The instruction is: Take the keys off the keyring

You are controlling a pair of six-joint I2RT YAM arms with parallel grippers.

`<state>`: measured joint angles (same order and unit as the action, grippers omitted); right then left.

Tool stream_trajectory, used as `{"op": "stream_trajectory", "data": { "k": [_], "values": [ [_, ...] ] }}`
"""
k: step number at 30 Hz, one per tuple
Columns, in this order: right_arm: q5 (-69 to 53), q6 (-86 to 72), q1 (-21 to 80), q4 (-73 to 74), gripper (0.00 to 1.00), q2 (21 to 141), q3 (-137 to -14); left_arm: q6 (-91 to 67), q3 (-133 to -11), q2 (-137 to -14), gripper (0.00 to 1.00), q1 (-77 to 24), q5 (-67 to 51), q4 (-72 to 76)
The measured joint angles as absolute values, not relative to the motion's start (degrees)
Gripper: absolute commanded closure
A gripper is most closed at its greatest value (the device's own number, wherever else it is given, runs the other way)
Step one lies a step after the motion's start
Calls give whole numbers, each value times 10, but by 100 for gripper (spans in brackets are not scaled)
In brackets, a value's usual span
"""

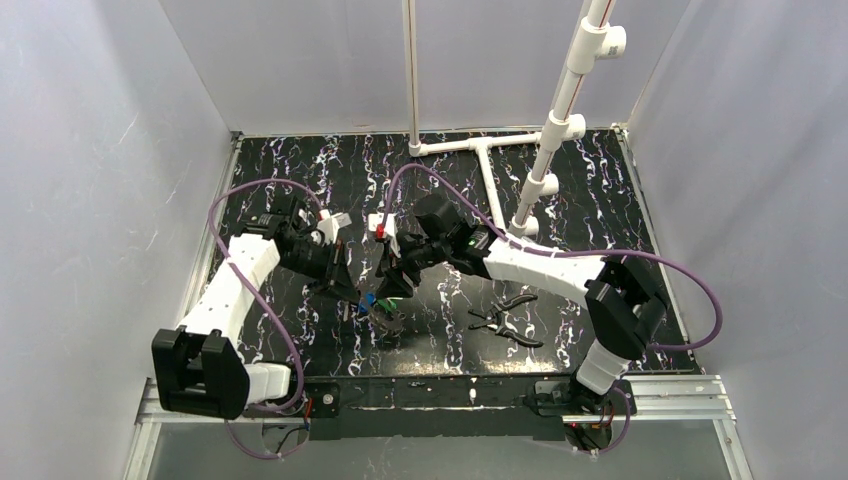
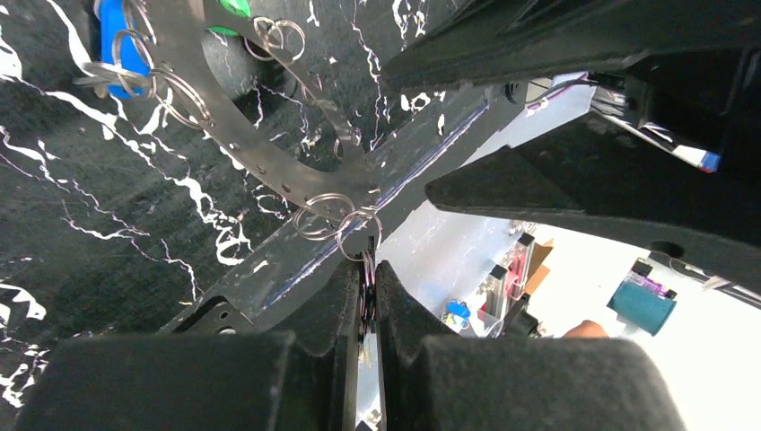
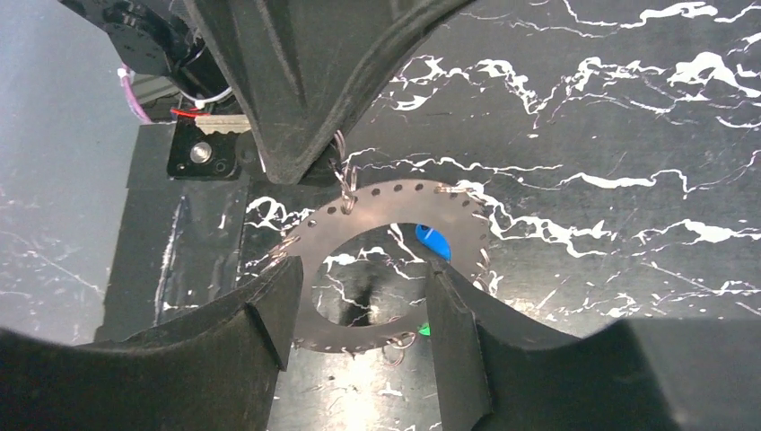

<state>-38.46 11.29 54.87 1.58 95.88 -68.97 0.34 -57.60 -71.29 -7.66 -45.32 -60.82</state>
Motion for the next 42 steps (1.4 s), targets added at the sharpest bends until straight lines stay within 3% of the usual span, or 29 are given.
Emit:
{"op": "stream_trajectory", "data": {
  "k": [8, 27, 36, 42],
  "values": [
    [-372, 128, 549, -33, 39, 958, -639, 38, -651, -779, 100, -84, -427, -625],
    [-364, 77, 550, -198, 40, 959, -610, 74, -653, -788, 100, -88, -460, -650],
    [-366, 90, 562, -214, 45, 966, -610, 77, -653, -788, 100, -88, -470, -652],
    [-366, 95, 565, -218, 57, 972, -606, 77, -653, -788, 100, -88, -472, -653]
  ]
}}
